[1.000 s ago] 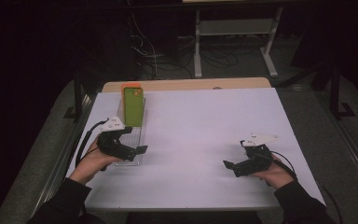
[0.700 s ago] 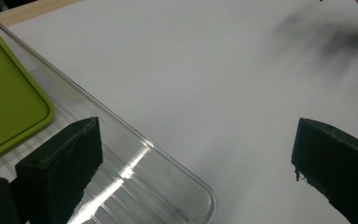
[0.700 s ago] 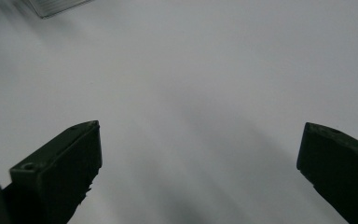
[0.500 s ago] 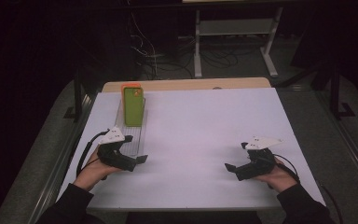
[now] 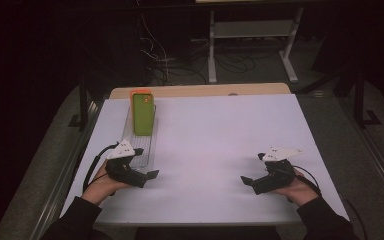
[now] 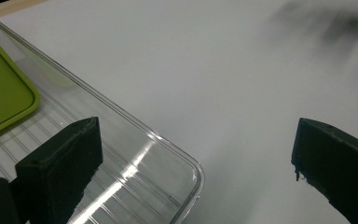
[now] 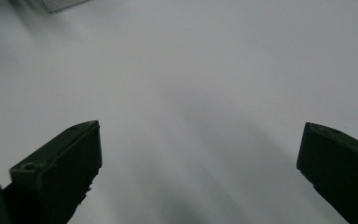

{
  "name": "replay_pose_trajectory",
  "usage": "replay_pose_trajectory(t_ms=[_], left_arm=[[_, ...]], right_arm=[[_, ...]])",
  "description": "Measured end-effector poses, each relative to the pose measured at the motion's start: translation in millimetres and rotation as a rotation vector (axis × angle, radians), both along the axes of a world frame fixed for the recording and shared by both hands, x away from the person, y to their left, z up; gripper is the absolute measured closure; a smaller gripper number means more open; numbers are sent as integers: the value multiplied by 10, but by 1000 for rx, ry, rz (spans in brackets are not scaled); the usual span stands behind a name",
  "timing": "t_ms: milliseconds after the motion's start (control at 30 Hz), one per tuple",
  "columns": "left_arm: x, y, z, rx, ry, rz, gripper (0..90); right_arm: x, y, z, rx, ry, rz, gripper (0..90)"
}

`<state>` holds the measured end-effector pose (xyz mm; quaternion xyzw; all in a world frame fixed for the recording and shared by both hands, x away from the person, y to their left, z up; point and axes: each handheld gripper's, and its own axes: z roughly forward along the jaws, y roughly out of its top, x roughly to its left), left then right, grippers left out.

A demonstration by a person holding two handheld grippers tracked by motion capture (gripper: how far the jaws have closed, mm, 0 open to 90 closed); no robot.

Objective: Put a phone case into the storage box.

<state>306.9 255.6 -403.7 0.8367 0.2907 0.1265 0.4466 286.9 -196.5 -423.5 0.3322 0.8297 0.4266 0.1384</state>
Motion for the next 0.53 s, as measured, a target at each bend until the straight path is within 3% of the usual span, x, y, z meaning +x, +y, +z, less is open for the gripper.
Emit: replay_pose_trajectory(t_ms=[533], left_arm=[[-13, -9, 28, -16, 3, -4, 15]], right_arm=[[-3, -12, 11, 8, 2, -8, 0]])
